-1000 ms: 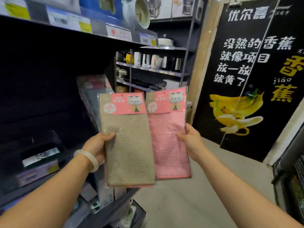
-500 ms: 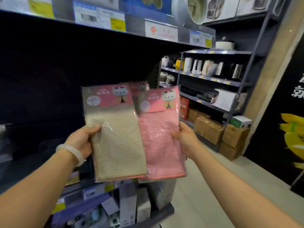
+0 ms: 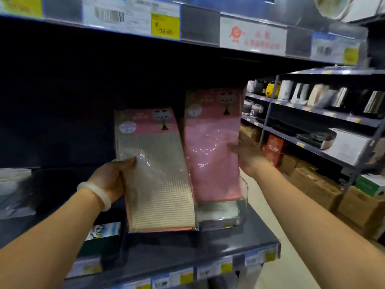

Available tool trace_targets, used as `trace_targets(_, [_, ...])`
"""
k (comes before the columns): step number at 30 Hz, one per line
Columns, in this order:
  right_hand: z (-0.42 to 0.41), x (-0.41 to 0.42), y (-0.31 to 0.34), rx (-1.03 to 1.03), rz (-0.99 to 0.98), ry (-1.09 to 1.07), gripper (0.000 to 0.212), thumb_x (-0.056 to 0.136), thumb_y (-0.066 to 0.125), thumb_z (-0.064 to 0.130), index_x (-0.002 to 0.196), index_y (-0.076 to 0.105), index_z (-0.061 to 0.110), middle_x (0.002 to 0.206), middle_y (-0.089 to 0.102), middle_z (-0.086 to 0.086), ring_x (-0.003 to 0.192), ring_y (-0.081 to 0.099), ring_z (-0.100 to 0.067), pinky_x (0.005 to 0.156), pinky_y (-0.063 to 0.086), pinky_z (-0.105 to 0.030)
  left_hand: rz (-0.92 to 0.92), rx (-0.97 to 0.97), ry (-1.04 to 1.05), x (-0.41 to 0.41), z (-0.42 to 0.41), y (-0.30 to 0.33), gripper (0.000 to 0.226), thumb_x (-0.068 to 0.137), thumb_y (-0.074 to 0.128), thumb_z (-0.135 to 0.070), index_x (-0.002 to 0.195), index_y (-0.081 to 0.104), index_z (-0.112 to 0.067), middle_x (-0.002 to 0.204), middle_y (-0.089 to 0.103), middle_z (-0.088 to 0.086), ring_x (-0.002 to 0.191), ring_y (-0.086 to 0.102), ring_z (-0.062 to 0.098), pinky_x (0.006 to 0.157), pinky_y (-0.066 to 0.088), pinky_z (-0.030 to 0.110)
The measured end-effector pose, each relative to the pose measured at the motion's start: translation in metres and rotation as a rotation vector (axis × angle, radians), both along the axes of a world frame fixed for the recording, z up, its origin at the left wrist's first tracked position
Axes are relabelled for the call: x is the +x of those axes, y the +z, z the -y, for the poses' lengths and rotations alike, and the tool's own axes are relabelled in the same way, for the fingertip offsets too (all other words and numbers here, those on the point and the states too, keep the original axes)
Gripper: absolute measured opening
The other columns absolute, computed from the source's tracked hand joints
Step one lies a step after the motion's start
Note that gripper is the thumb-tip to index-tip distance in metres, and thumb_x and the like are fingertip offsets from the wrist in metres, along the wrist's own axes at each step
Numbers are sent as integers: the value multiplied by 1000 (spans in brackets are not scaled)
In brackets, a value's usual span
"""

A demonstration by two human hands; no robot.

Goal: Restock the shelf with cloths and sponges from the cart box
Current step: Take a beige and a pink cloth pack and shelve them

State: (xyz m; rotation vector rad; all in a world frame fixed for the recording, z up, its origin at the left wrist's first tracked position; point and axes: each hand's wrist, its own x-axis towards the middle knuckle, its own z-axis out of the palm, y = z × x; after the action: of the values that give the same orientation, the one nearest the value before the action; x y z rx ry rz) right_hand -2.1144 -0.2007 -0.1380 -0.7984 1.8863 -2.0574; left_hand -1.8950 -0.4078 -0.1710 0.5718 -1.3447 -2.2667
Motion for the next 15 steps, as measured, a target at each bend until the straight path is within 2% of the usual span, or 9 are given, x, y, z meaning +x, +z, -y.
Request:
trace_targets(2, [9, -15, -10, -36, 3, 80, 35, 83, 49, -15, 110, 60, 5, 108, 62, -20, 94, 60, -32, 91, 48, -52, 8, -13, 44, -4, 0, 1, 17, 95, 46, -15, 99, 63, -19, 104, 68, 10, 99, 61, 28, 94, 45, 49])
trace_targets(4, [17, -30, -27, -3, 21, 108, 34, 78, 55, -8, 104, 62, 11, 101, 65, -15, 88, 62, -30, 82, 50, -44, 7, -20, 98, -8, 1, 0, 18, 96, 46, -13, 95, 63, -18, 85, 74, 6, 89, 62, 24, 82, 48, 41])
trace_targets(6, [21, -39, -45, 119, 10, 49, 29, 80, 54, -11, 91, 62, 15, 86, 64, -7, 75, 60, -21, 69, 51, -29, 14, -5, 143, -13, 2, -2, 18, 96, 45, -12, 94, 64, -16, 74, 75, 3, 86, 63, 22, 77, 47, 37])
trace_targets(7, [23, -41, -53, 223, -38, -6, 28, 83, 52, -11, 80, 59, 16, 76, 60, -3, 67, 54, -15, 60, 46, -22, 18, -7, 159, -14, 3, -3, 18, 96, 45, -12, 94, 63, -15, 73, 75, 3, 84, 65, 21, 75, 47, 36])
trace_targets(8, [25, -44, -61, 331, -104, -76, 28, 84, 52, -8, 70, 53, 17, 68, 53, 0, 61, 48, -13, 52, 39, -20, 18, -13, 166, -16, 2, -3, 18, 96, 45, -12, 95, 63, -14, 72, 75, 2, 81, 67, 20, 73, 47, 35])
trace_targets(10, [29, -47, -70, 493, -247, -187, 26, 84, 55, 1, 65, 44, 15, 65, 46, 0, 65, 43, -19, 54, 32, -28, 26, -11, 174, -20, 1, -3, 18, 96, 45, -13, 101, 62, -14, 73, 75, 2, 79, 68, 19, 70, 47, 34])
trace_targets(12, [29, -46, -70, 603, -341, -237, 10, 83, 59, 6, 83, 49, 9, 80, 55, -7, 77, 51, -27, 63, 34, -30, 48, 14, 162, -25, -3, -3, 18, 95, 46, -16, 103, 63, -15, 78, 76, 5, 80, 68, 22, 65, 49, 37])
trace_targets(15, [25, -44, -71, 703, -496, -253, 50, 80, 69, 12, 122, 43, 2, 110, 55, -16, 100, 57, -36, 69, 43, -34, 67, 2, 161, -36, -12, -2, 18, 94, 48, -17, 105, 63, -15, 97, 71, 9, 86, 67, 24, 67, 49, 40])
